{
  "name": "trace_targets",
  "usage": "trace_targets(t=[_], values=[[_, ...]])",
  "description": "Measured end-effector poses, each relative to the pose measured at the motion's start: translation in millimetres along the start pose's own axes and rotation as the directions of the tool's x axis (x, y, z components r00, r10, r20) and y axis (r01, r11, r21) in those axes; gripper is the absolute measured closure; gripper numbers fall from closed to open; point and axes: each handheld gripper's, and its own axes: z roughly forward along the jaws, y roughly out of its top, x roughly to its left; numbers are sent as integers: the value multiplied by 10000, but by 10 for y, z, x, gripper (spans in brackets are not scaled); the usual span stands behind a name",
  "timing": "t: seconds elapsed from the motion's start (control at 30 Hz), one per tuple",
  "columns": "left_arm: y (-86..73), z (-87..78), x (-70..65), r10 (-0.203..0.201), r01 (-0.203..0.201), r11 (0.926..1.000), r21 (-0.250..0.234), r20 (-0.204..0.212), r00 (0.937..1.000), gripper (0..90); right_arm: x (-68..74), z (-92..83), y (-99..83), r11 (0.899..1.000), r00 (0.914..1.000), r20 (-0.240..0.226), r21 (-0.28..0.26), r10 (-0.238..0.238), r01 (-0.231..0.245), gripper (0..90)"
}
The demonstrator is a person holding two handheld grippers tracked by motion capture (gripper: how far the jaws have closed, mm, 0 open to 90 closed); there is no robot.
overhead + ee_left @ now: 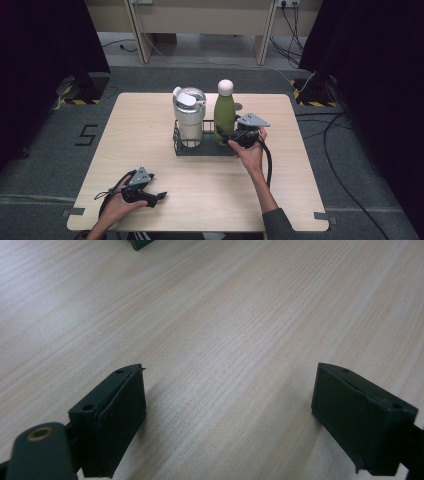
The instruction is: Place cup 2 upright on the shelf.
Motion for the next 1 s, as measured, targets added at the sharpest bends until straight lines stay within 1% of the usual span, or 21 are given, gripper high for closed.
trace_targets(t=[0.13,0.2,0.37,0.43,0.6,0.67,0.73,0.93,1.0], values=[[0,0,0,-2,2,10000,1,2,10000,135,17,-53,-2,10000,10000,72,-47,-5,5,150],[0,0,0,2,-2,10000,0,-1,10000,135,18,-89,6,9998,9997,189,-121,-124,126,149],[0,0,0,-1,1,10000,2,1,10000,135,43,-188,18,9996,9999,163,-271,-13,17,149],[0,0,0,-2,2,10000,0,3,10000,135,54,-225,11,9996,9997,229,-286,-81,88,149],[0,0,0,0,0,10000,2,1,10000,135,67,-319,-24,9991,9995,313,-420,37,-24,149],[0,0,0,0,0,10000,2,2,10000,135,67,-356,-36,9991,9991,423,-416,-89,107,149],[0,0,0,-2,2,10000,1,2,10000,135,69,-389,-42,9989,9993,386,-465,7,11,149],[0,0,0,0,0,10000,0,2,10000,135,90,-495,-54,9989,9989,462,-457,-62,83,149],[0,0,0,1,-1,10000,1,0,10000,135,93,-527,-62,9988,9989,473,-487,20,3,149]])
